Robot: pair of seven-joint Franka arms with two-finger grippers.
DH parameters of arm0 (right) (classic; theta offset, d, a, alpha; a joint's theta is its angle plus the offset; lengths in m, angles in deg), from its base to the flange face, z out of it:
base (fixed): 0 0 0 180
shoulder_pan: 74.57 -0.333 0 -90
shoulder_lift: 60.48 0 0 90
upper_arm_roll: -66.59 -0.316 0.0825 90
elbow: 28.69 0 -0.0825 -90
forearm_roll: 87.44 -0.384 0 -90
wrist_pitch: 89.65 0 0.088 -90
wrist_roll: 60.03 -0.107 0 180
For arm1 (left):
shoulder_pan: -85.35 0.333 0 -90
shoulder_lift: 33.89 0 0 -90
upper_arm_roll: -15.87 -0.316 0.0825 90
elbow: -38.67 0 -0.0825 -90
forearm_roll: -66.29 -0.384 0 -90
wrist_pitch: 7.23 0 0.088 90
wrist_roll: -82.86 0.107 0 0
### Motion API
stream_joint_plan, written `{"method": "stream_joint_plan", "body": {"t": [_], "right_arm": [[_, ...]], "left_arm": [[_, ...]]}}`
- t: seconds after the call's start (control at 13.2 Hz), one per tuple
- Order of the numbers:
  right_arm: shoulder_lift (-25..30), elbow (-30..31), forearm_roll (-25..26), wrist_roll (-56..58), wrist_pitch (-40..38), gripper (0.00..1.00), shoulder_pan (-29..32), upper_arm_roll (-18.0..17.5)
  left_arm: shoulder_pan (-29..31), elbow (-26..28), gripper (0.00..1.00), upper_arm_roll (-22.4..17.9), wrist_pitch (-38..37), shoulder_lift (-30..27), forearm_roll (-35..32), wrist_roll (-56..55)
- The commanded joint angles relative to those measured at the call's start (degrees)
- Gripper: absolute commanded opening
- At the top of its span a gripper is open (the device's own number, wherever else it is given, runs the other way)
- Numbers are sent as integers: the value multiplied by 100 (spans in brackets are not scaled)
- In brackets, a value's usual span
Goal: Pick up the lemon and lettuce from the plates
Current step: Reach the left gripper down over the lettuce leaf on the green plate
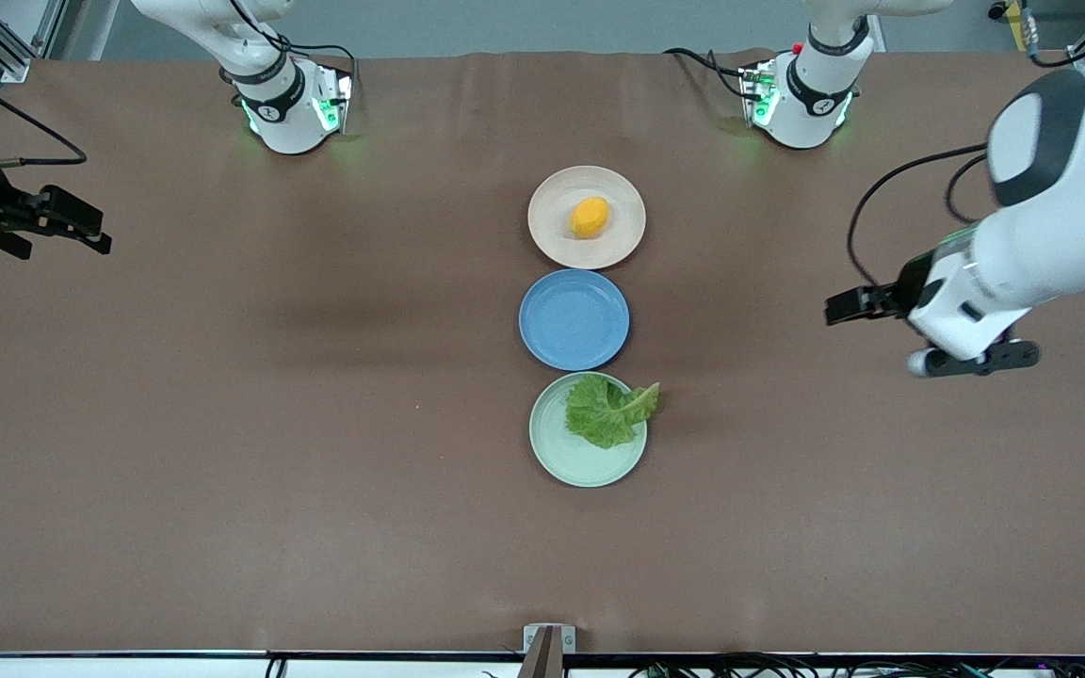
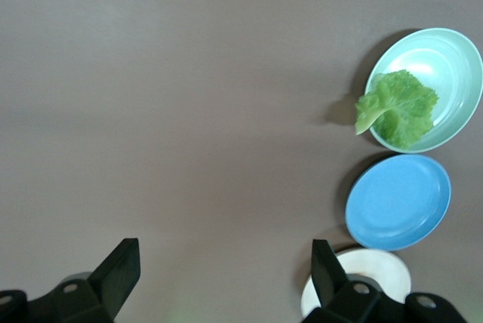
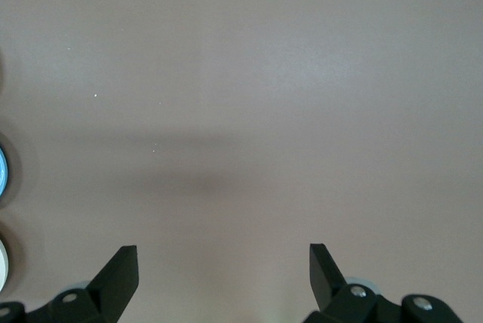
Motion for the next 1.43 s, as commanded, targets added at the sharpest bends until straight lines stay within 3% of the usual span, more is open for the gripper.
{"method": "stream_joint_plan", "body": {"t": [0.0, 0.3, 0.6, 0.98, 1.06, 1.36], "right_arm": [[191, 184, -113, 65, -5, 100, 34, 1], [191, 175, -52, 65, -5, 100, 25, -8], [165, 96, 1, 83, -5, 100, 7, -17], [-54, -194, 1, 74, -199, 100, 95, 1], [-307, -255, 10, 109, -198, 100, 60, -8], [-924, -483, 18, 179, 4, 100, 60, -8]], "left_arm": [[-349, -120, 100, -19, 399, 378, 32, -758], [-824, -120, 100, -28, 1531, 888, 14, -1768], [-1307, -286, 100, -19, 2527, 1442, 23, -3851], [-1800, -322, 100, -10, 4143, 2171, 93, -4539], [-1922, -322, 100, -10, 4381, 2355, 85, -4610], [-2205, -278, 100, -19, 4822, 2717, 32, -4663]]}}
